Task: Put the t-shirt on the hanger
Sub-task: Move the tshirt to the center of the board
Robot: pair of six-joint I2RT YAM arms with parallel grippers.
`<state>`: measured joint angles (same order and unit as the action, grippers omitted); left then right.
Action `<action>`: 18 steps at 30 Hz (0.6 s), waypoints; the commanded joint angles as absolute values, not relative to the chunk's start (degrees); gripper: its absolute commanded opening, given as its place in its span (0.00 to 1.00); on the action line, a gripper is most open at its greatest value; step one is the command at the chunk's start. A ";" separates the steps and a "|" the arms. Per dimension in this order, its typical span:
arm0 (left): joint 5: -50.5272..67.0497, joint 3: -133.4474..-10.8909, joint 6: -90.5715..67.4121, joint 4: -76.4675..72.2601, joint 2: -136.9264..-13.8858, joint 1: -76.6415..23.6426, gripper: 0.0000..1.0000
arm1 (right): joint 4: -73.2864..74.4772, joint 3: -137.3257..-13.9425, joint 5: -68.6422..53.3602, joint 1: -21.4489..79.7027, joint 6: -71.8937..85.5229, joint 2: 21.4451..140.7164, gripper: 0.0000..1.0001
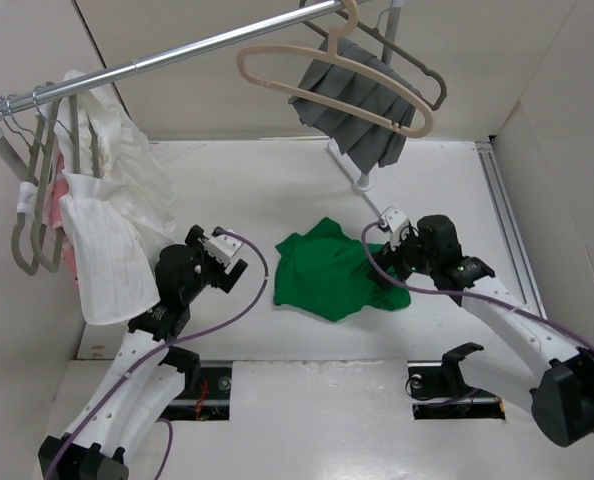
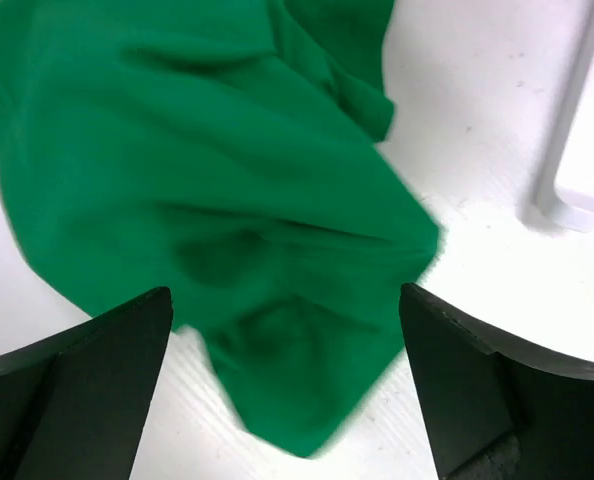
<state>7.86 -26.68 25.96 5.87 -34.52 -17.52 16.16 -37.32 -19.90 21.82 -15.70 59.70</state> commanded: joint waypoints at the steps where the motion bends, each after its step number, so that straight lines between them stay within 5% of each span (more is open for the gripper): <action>1: 16.67 -27.15 33.99 9.64 -35.41 -17.40 0.83 | 20.47 -39.62 -20.49 23.81 -16.51 58.62 1.00; 9: 30.75 -31.46 47.62 19.68 -45.87 -20.12 0.78 | 22.14 -45.79 -16.27 44.54 -23.64 61.95 0.97; 12: 33.04 -32.08 51.05 21.62 -48.86 -22.93 0.76 | 25.31 -45.79 -11.35 51.32 -23.65 65.12 0.86; 15: 33.57 -31.55 52.65 21.45 -49.66 -28.37 0.76 | 22.95 -42.91 -9.76 53.35 -19.36 65.13 0.56; 18: 31.56 -30.32 47.48 16.10 -52.81 -35.14 0.82 | 17.06 -39.83 -9.76 53.96 -16.79 65.65 0.55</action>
